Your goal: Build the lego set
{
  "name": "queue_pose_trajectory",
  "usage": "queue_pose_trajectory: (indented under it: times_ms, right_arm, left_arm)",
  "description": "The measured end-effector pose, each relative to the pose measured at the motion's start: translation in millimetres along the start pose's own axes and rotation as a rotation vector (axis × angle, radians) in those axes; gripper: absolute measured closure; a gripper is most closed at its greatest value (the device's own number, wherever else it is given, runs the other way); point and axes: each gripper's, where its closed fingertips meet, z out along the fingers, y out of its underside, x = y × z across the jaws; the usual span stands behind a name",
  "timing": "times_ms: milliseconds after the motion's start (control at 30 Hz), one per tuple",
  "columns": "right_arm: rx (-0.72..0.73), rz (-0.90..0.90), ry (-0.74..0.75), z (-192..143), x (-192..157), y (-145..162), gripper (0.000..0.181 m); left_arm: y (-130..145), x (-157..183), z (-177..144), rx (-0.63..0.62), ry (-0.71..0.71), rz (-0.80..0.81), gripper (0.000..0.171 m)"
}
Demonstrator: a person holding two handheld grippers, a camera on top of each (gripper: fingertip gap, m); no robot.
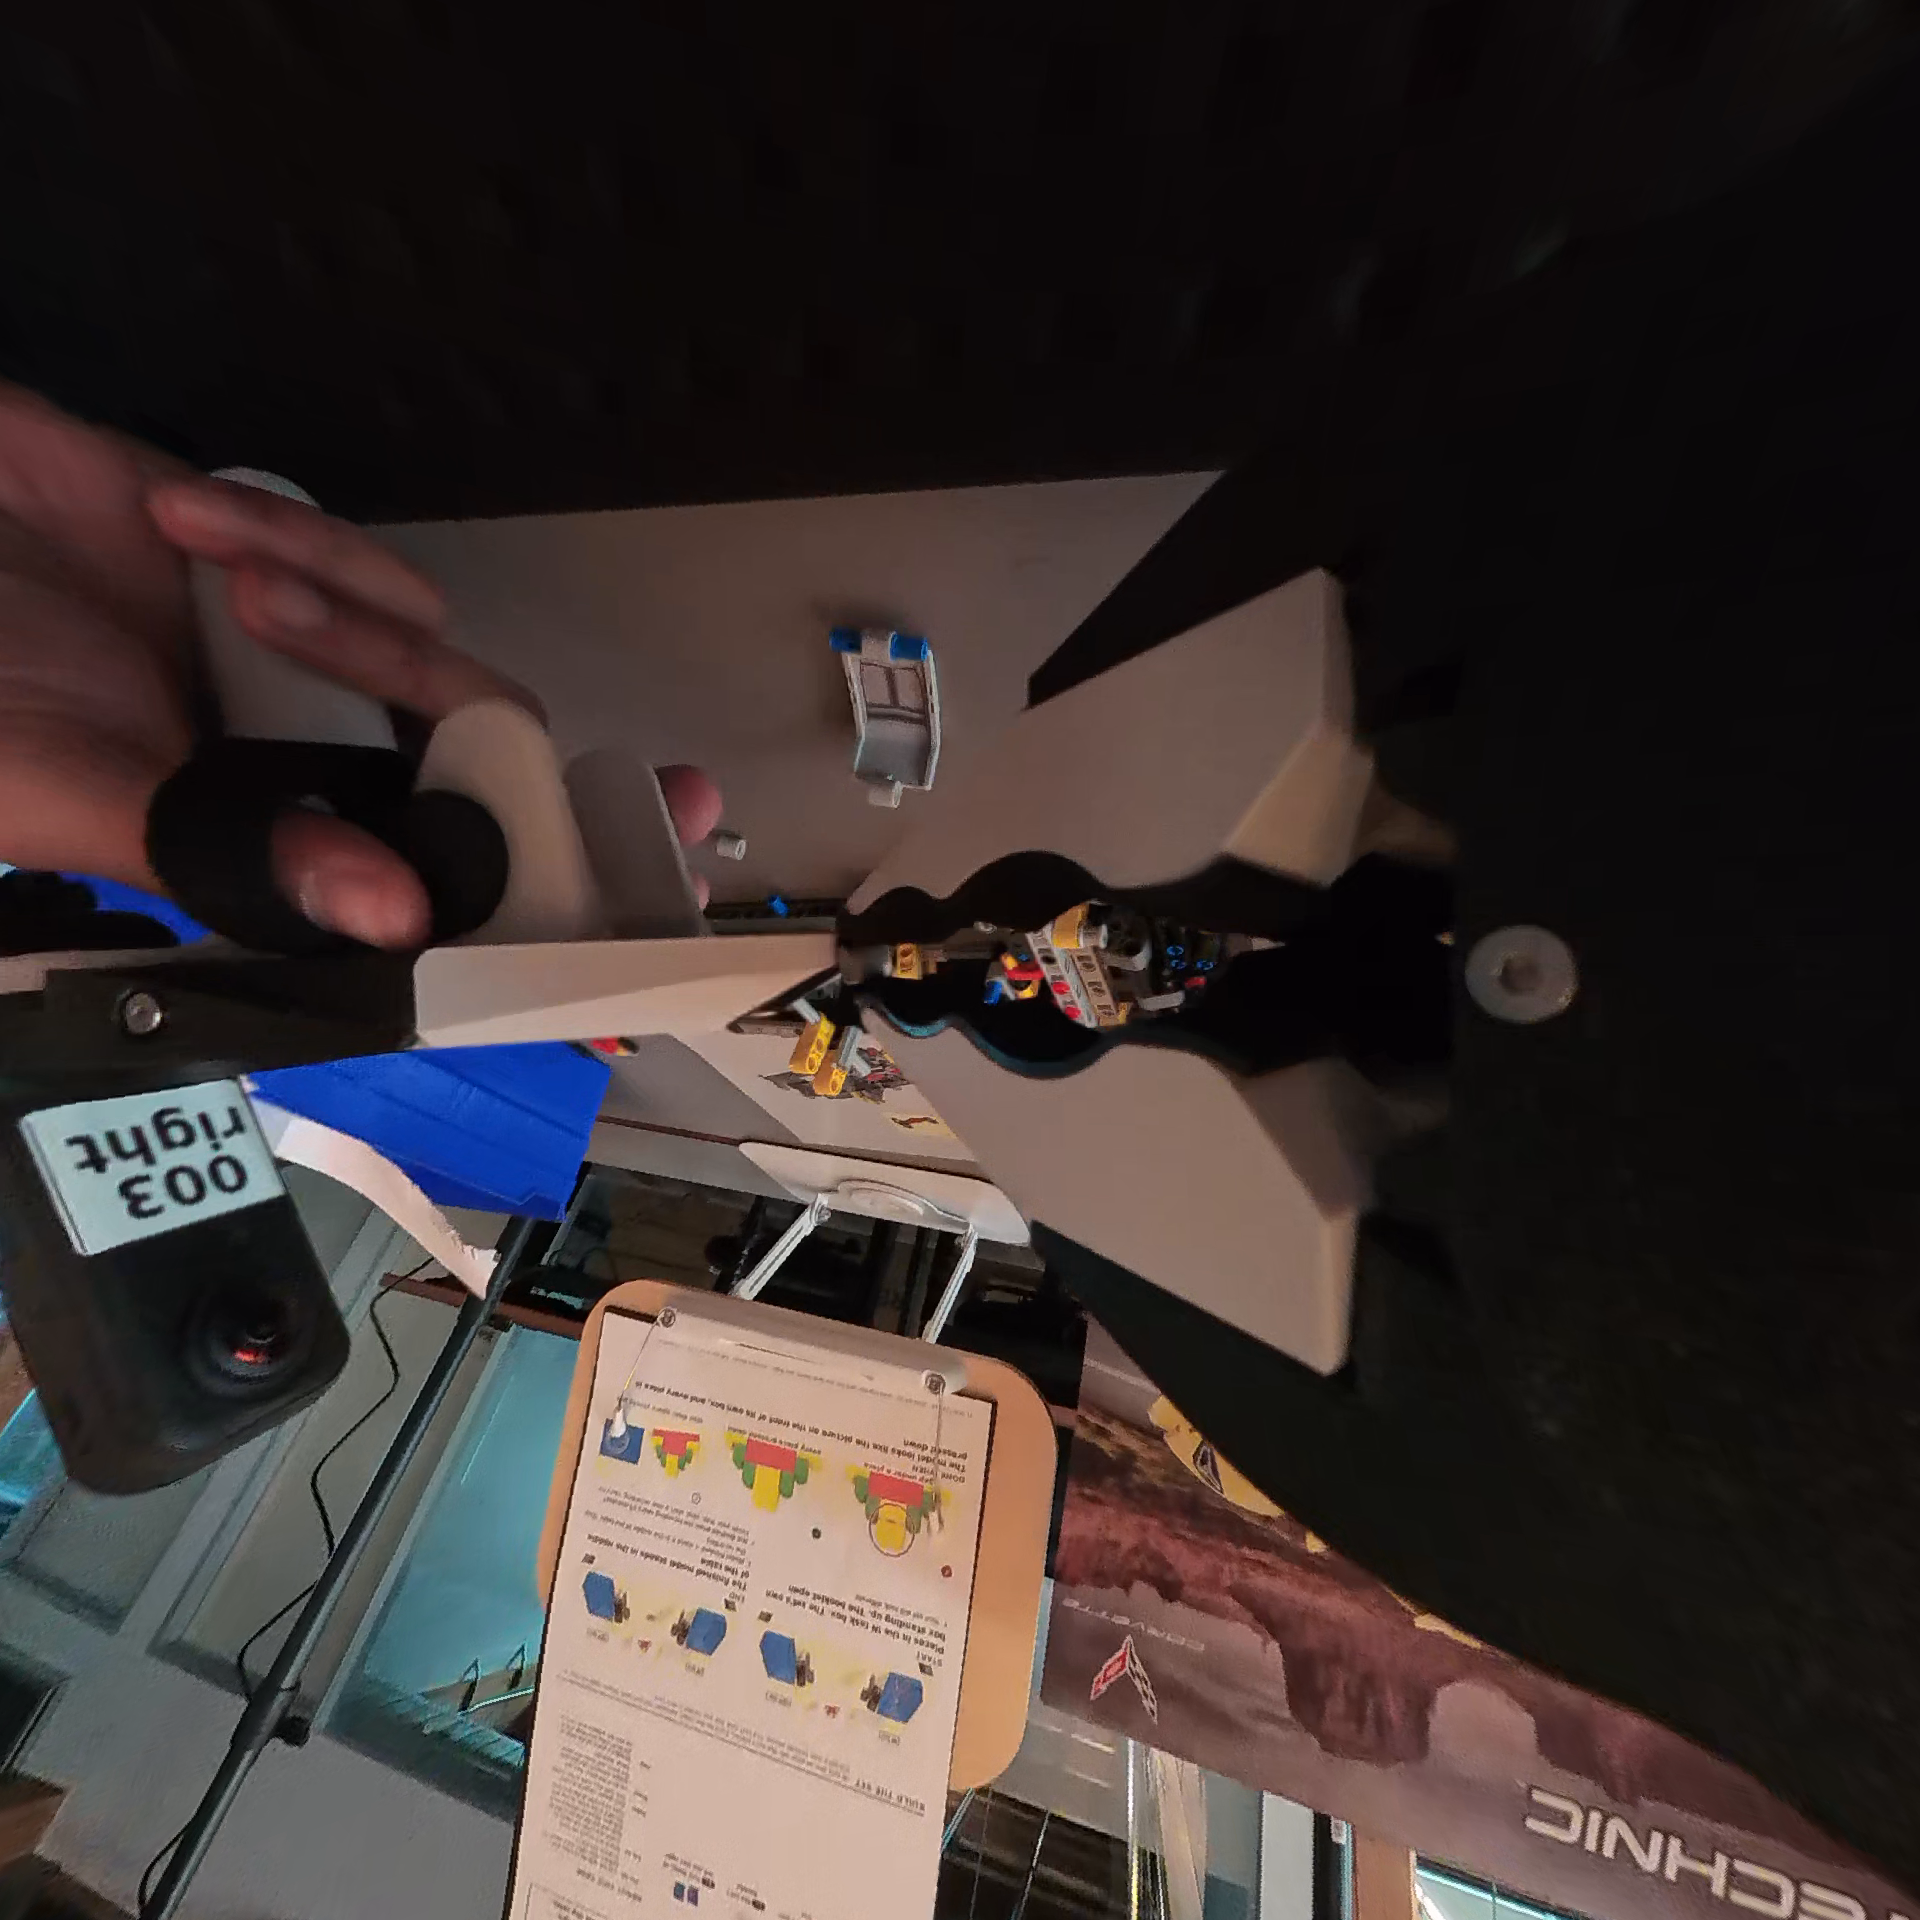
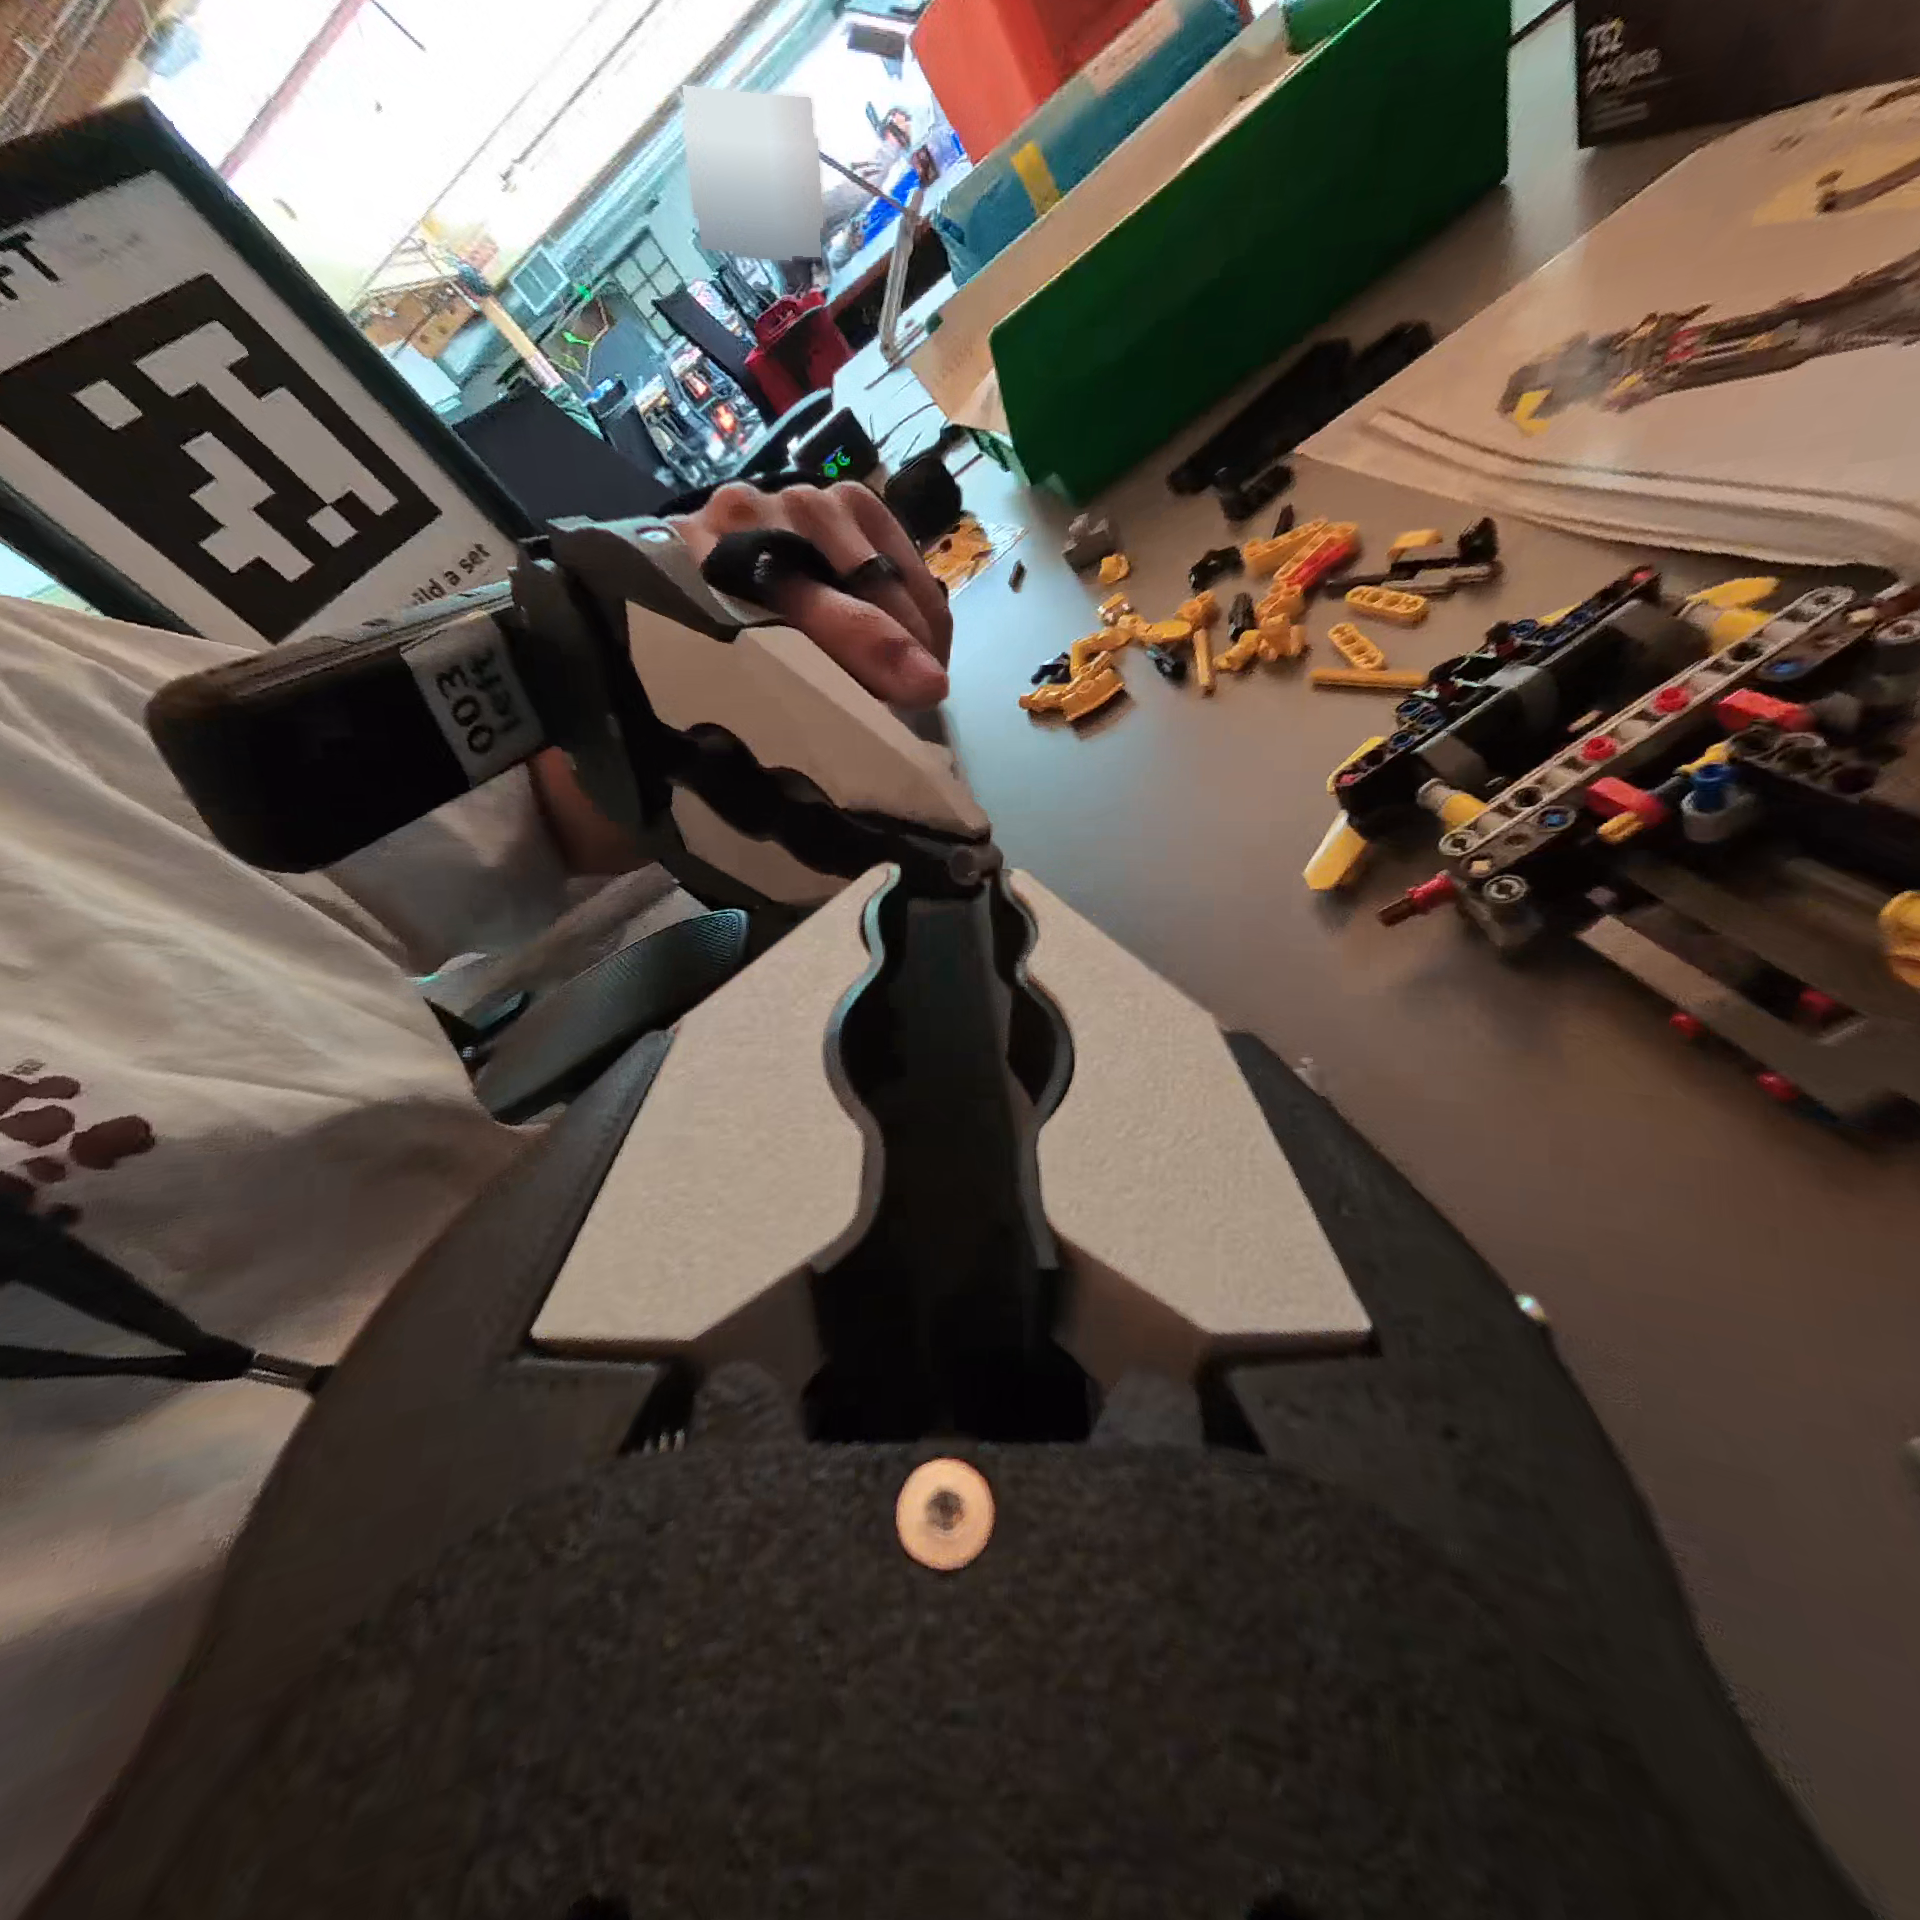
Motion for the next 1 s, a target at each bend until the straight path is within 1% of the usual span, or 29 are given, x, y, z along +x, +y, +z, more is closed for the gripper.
queue_pose_trajectory:
  times_ms: [67,200,300,367,467,600,667,767,867,1000]
  right_arm:
    - [0.035,0.003,-0.009,-2,-1,-3,0.170]
    - [0.070,0.030,-0.055,-3,-6,-5,0.170]
    - [0.078,0.045,-0.090,-4,-10,-7,0.170]
    - [0.081,0.052,-0.111,-5,-12,-7,0.173]
    - [0.115,0.118,-0.232,-9,-23,-13,0.174]
    - [0.152,0.276,-0.554,-21,-54,-22,0.174]
    - [0.144,0.317,-0.655,-25,-64,-23,0.174]
    - [0.143,0.328,-0.711,-28,-70,-24,0.174]
    - [0.154,0.348,-0.729,-31,-69,-25,0.174]
    - [0.148,0.377,-0.789,-35,-74,-26,0.174]
  left_arm:
    - [-3,-3,-1,0.012,-0.015,0.006,0.168]
    - [-9,-4,-3,0.028,-0.024,0.032,0.168]
    - [-13,-5,-5,0.037,-0.031,0.035,0.168]
    - [-17,-6,-7,0.045,-0.036,0.046,0.168]
    - [-28,-12,-13,0.105,-0.054,0.002,0.168]
    - [-57,-22,-27,0.281,-0.016,-0.186,0.167]
    - [-66,-23,-31,0.343,0.004,-0.234,0.167]
    - [-72,-25,-32,0.401,0.002,-0.277,0.167]
    - [-74,-26,-30,0.422,-0.014,-0.294,0.167]
    - [-80,-27,-30,0.476,-0.010,-0.339,0.167]
